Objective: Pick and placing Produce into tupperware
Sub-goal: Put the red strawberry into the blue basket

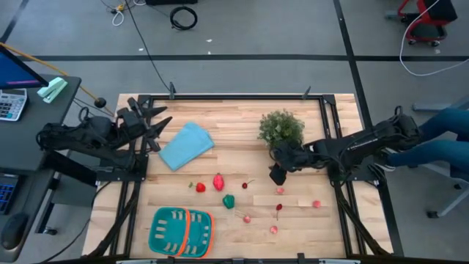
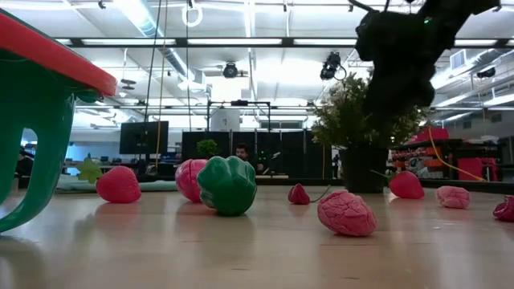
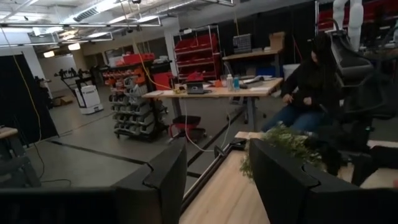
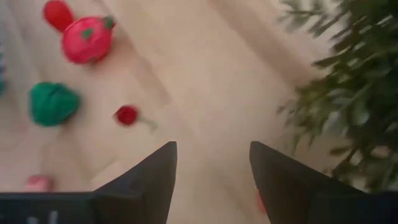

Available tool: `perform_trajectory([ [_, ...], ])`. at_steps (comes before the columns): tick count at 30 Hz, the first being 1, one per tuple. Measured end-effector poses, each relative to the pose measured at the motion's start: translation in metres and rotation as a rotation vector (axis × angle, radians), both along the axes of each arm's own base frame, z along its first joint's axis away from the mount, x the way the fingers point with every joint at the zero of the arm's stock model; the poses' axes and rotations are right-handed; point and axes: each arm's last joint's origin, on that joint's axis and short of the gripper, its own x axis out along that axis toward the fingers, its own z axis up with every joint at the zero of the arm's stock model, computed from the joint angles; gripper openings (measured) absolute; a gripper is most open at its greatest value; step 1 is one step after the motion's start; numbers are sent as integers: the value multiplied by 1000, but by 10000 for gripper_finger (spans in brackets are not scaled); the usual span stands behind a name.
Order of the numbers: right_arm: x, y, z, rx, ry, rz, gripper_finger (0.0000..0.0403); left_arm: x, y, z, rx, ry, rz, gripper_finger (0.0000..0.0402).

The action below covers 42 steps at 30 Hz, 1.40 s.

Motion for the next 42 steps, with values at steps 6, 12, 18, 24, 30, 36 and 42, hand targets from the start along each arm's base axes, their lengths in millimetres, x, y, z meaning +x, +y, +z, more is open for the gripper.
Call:
perform_trajectory([
  [6,-7,29,0,153,-4,9,194,1,0,0,1,5,0,178],
  [12,-14,40,6,137,-29,51,185,1,0,0,1,4,0,176],
  [18,-20,4,20,-110,-67,-8,183,1,0,0,0,3,0,177],
  [24,-22,-34,27,-216,-45,-91,183,1,0,0,0,4,0,175],
  [30,-22,-43,27,-197,-33,-93,183,1,0,0,2,5,0,177],
  [36,-26,-40,23,-130,10,-106,183,1,0,0,9,10,1,173],
  [42,-29,-35,22,-106,31,-110,183,1,0,0,9,10,1,175],
])
